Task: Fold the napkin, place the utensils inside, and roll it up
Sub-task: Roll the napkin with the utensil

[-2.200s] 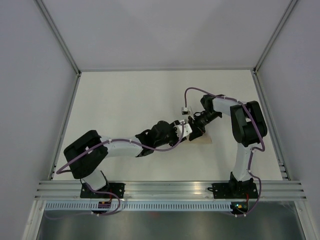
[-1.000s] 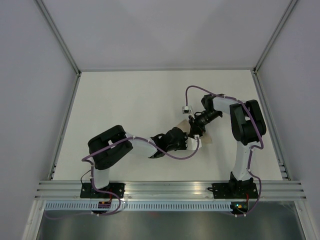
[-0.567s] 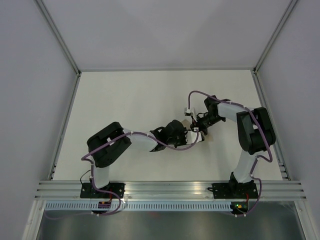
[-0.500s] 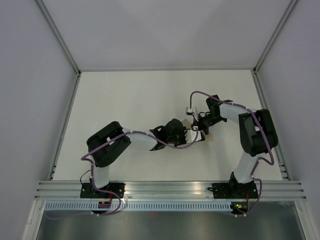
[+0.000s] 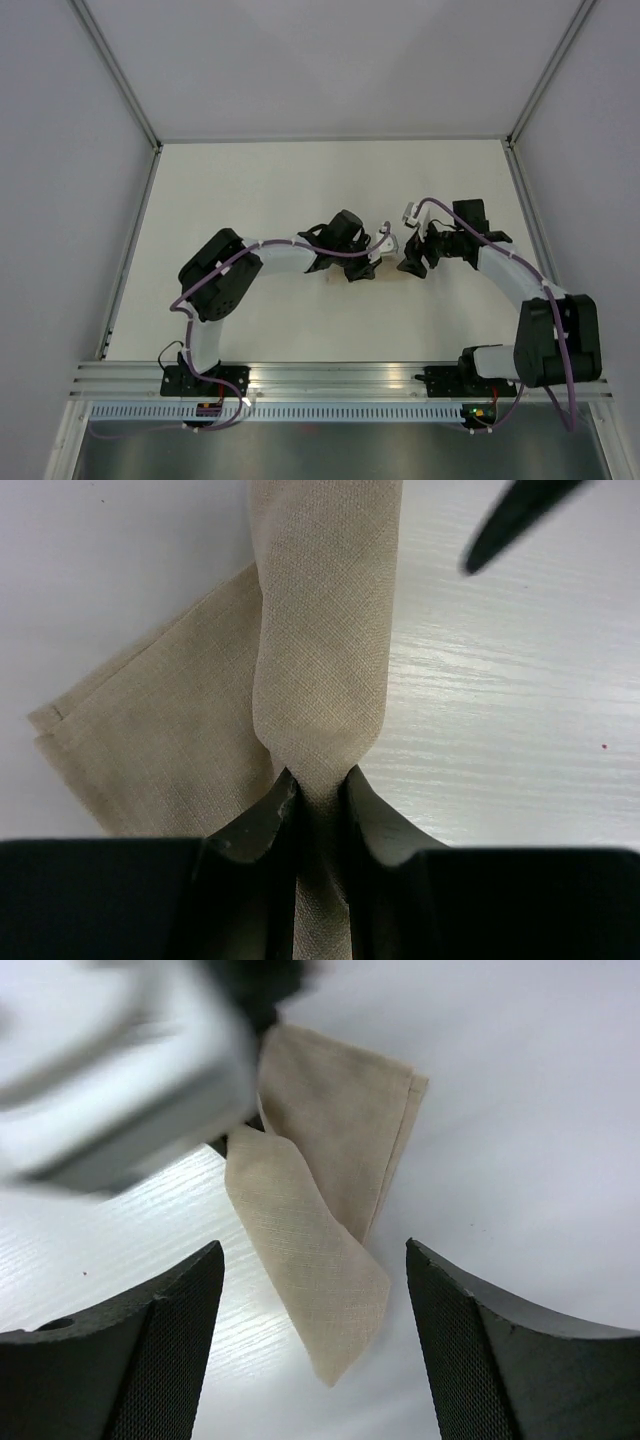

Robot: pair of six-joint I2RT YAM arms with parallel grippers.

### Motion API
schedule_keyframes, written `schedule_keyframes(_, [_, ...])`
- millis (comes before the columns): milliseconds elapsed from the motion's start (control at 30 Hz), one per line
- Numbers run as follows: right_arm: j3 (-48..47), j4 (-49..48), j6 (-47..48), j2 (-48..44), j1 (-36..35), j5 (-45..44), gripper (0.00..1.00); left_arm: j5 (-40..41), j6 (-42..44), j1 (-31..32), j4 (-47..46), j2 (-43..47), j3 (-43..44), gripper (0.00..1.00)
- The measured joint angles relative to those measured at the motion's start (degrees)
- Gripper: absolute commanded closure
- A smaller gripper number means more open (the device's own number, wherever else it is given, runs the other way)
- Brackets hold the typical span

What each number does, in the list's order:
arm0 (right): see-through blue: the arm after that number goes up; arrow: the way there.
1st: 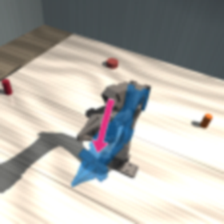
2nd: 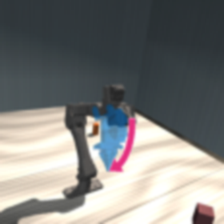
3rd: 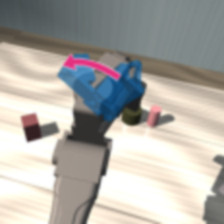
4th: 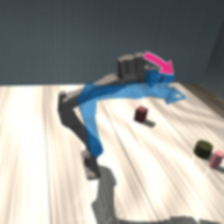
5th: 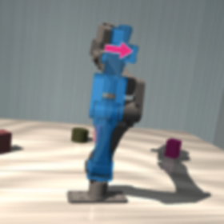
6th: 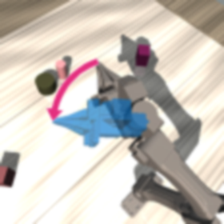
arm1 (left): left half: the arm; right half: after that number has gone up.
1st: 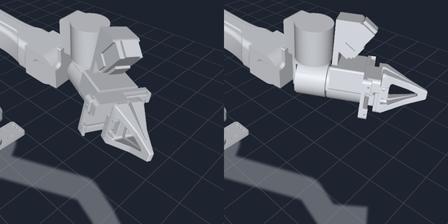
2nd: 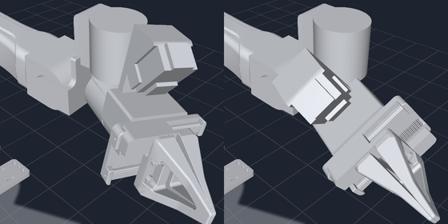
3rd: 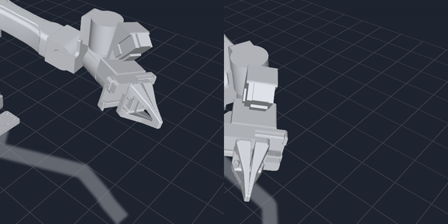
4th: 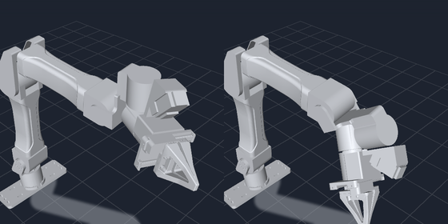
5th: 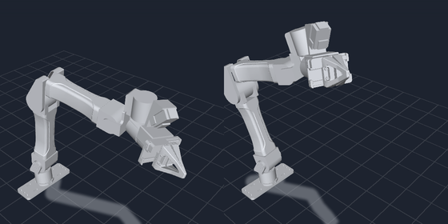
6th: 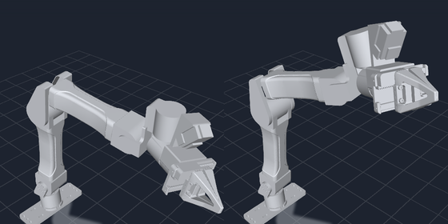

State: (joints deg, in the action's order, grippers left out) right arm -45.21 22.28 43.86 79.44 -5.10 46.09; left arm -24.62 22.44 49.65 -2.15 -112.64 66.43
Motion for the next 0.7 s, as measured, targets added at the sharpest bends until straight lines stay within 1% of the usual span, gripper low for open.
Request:
schedule_keyframes(33, [1.79, -0.70, -0.11, -3.50, 0.09, 0.09, 0.19, -2.08, -0.79, -0.87, 2.27, -1.01, 1.92, 0.96])
schedule_keyframes(133, [5.66, -1.86, 0.17, -11.15, 0.09, 0.42, 0.17, -7.34, -2.58, -2.91, 7.45, -3.56, 6.38, 0.96])
schedule_keyframes(233, [8.61, -2.25, 1.44, -15.74, -0.48, 0.26, 0.18, -11.85, -3.85, -4.55, 11.65, -6.03, 10.21, 0.95])
schedule_keyframes(300, [10.19, -2.75, 2.40, -16.39, -1.86, -0.57, 0.18, -14.56, -4.52, -5.49, 14.05, -7.45, 12.24, 0.94])
schedule_keyframes(533, [19.32, -10.88, 4.04, -16.37, -11.15, -8.61, 0.18, -23.54, -6.56, -6.93, 20.76, -11.15, 16.37, 0.94])
schedule_keyframes(700, [21.20, -16.90, 4.35, -16.02, -15.19, -12.98, 0.18, -28.61, -7.48, -6.97, 26.14, -13.94, 19.34, 0.92])
